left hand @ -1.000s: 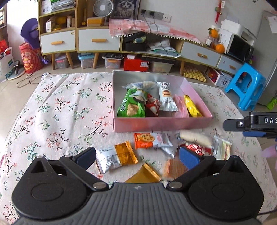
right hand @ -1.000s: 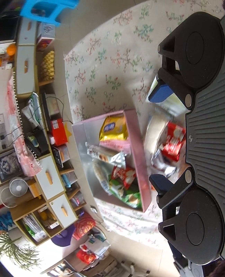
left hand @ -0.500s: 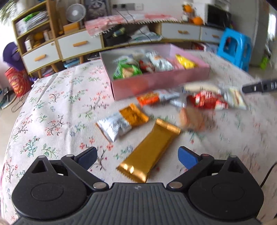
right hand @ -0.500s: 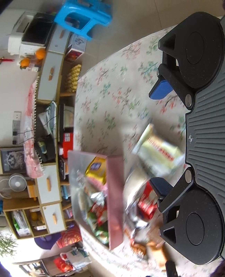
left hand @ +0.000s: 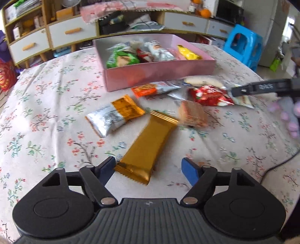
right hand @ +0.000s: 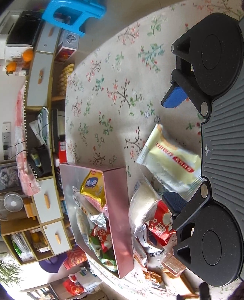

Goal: Organize snacks
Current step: 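Grasp the gold bar with the left tool while the right tool grasps the cream cake pack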

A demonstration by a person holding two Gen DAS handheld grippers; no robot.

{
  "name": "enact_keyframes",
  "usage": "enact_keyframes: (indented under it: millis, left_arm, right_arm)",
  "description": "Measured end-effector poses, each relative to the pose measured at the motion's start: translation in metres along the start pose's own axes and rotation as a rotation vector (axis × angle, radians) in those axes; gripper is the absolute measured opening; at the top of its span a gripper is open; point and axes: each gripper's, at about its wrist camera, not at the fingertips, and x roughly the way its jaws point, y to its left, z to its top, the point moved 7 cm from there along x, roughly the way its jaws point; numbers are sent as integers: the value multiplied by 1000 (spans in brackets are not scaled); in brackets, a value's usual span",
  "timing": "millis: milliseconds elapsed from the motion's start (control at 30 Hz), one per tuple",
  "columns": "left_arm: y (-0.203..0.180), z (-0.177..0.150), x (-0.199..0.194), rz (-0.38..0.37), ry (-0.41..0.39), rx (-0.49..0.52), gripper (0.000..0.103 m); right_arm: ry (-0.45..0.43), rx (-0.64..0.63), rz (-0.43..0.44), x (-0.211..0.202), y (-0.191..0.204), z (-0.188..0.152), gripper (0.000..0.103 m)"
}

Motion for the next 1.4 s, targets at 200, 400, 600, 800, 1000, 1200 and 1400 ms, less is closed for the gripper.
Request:
enact_keyframes:
  millis: [200,400,600,800,1000,1200,1400]
  left_arm:
    - [-16,-2,-2,-40,7,28,65]
    - [-12,7,5,4,-8,-11,62]
    - [-11,15,10,27,-33,-23,48]
    - [-9,19,13,53,-45,-41,41]
    - [-4,20,12,72,-48,-54,31]
    - [-3,22,12,86,-42,-67,28]
    - [-4,24,14,82,-39,-61,31]
  right_arm:
    - [27,-33,-18,11,8,-3,98]
    - [36,-54,-39,11,3,-3,99]
    - [57,-8,-61,5,-18,-5,100]
    - [35,16,-32,1,-26,-2,100]
    - [55,-20,-29,8,-13,-1,100]
    - [57,-41,-46,13,-3,1,98]
    - [50,-43,-69,14,0,5,86]
